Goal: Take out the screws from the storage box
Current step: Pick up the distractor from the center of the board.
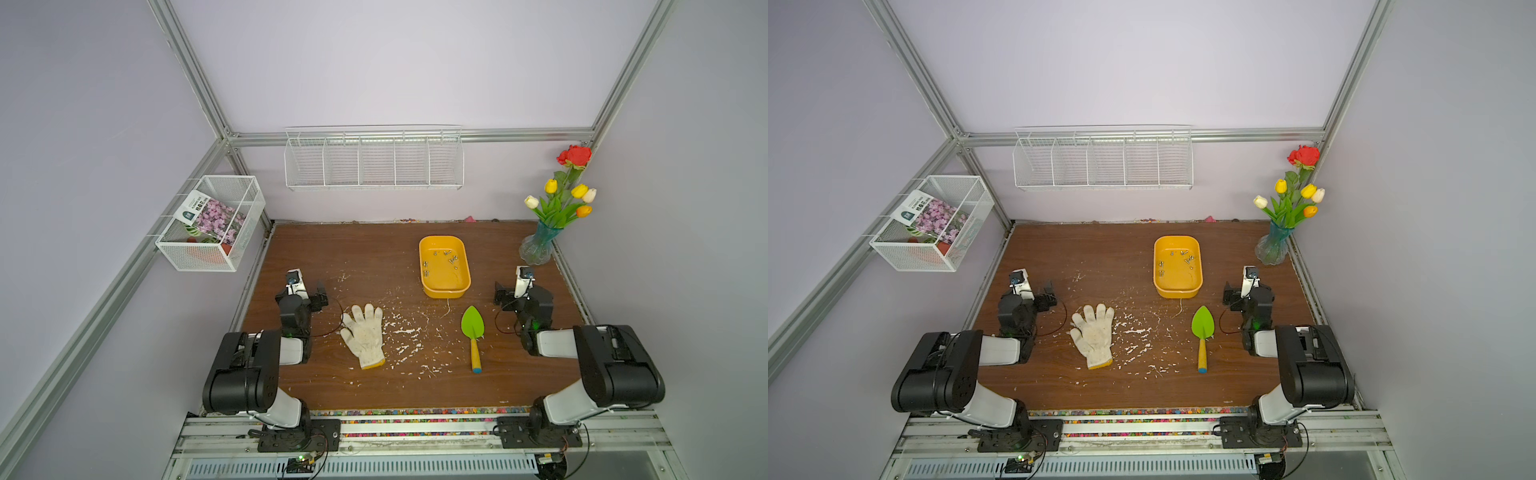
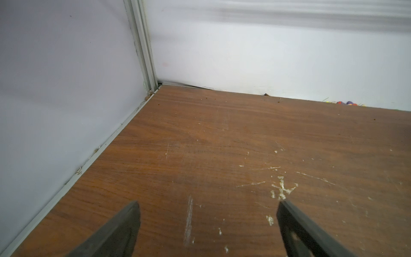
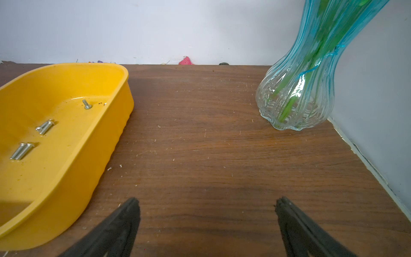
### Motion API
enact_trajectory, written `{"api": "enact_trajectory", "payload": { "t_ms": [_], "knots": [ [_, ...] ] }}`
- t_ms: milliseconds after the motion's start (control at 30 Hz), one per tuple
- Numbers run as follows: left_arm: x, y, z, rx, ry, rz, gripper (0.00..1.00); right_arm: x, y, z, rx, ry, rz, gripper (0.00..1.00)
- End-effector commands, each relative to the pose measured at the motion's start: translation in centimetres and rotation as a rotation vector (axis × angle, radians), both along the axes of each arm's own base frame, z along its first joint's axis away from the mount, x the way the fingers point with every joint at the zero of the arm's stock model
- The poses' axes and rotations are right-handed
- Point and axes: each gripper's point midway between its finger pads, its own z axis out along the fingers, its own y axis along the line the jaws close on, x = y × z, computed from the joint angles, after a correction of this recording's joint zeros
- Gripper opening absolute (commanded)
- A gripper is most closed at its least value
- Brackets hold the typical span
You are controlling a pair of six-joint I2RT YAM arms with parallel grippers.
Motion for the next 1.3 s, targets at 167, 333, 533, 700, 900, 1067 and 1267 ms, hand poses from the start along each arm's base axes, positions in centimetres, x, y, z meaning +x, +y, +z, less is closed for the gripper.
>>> {"api": "enact_trajectory", "payload": {
  "t_ms": [167,333,533,700,900,1067,1267],
  "knots": [
    [-0.1,-3.2,7.5,-0.112,0.083,-0.030,1.00,-1.1,1.0,5.4,0.024,0.058,-0.002,0.99],
    [-3.2,-6.1,5.3,-0.388,0.412,-0.060,1.00,-4.6,4.9,7.1,0.135,0.268,0.075,0.98],
    [-7.8,-10.1,1.4,-0.510,0.681,-0.117,0.95,-10.7,8.8,6.3,0.152,0.441,0.158,0.98],
    [-9.8,-11.7,-1.2,-0.577,0.785,-0.134,0.91,-13.7,10.4,5.3,0.210,0.497,0.191,0.93],
    [-11.5,-15.4,-4.1,-0.570,0.936,-0.192,0.82,-15.8,11.0,3.0,0.213,0.647,0.226,0.92],
    [-11.2,-15.6,-4.7,-0.546,0.949,-0.183,0.78,-16.1,11.3,3.4,0.234,0.639,0.242,0.91],
    [-11.3,-16.4,-6.9,-0.541,1.031,-0.183,0.60,-16.3,11.5,4.0,0.248,0.639,0.255,0.90]
  ]
}}
